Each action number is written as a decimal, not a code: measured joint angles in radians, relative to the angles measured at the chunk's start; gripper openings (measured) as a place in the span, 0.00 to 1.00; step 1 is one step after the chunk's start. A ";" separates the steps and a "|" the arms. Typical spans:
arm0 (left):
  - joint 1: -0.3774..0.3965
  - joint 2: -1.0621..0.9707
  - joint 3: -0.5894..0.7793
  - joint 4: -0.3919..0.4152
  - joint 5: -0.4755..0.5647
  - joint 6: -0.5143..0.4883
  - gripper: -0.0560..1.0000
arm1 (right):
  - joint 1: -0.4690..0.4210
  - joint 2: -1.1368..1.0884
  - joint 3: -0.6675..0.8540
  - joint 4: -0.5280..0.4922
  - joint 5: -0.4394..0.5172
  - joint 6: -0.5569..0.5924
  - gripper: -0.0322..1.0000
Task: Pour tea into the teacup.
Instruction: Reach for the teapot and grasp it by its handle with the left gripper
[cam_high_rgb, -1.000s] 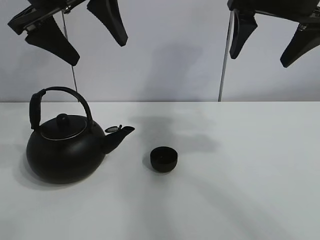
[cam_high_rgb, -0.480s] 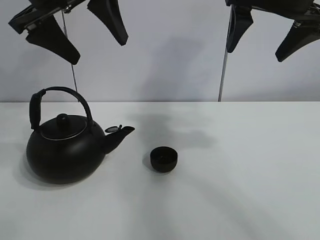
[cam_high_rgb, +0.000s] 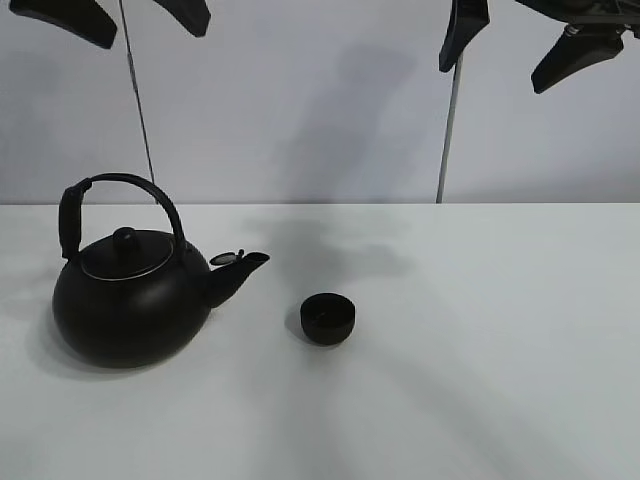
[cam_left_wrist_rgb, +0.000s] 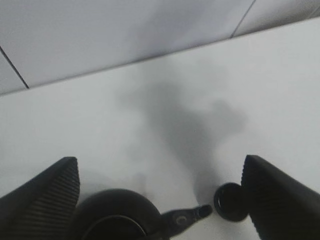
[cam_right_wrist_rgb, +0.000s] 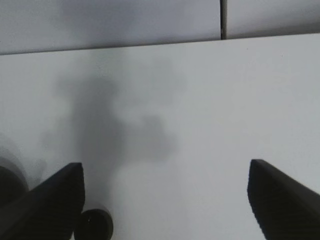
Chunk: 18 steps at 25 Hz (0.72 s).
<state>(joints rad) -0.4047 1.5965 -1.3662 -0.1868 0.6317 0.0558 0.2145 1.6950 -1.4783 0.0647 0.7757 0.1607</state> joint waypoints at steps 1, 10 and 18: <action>0.000 -0.033 0.041 0.014 -0.050 0.001 0.65 | 0.000 0.000 0.000 0.000 -0.016 0.000 0.63; 0.011 -0.285 0.569 0.233 -0.725 0.007 0.65 | 0.000 0.000 0.000 0.000 -0.137 0.000 0.63; 0.124 -0.256 0.950 0.269 -1.262 0.034 0.65 | 0.000 0.000 0.000 0.002 -0.162 0.000 0.63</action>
<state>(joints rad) -0.2805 1.3407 -0.4166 0.0826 -0.6305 0.0895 0.2145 1.6950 -1.4783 0.0670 0.6140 0.1607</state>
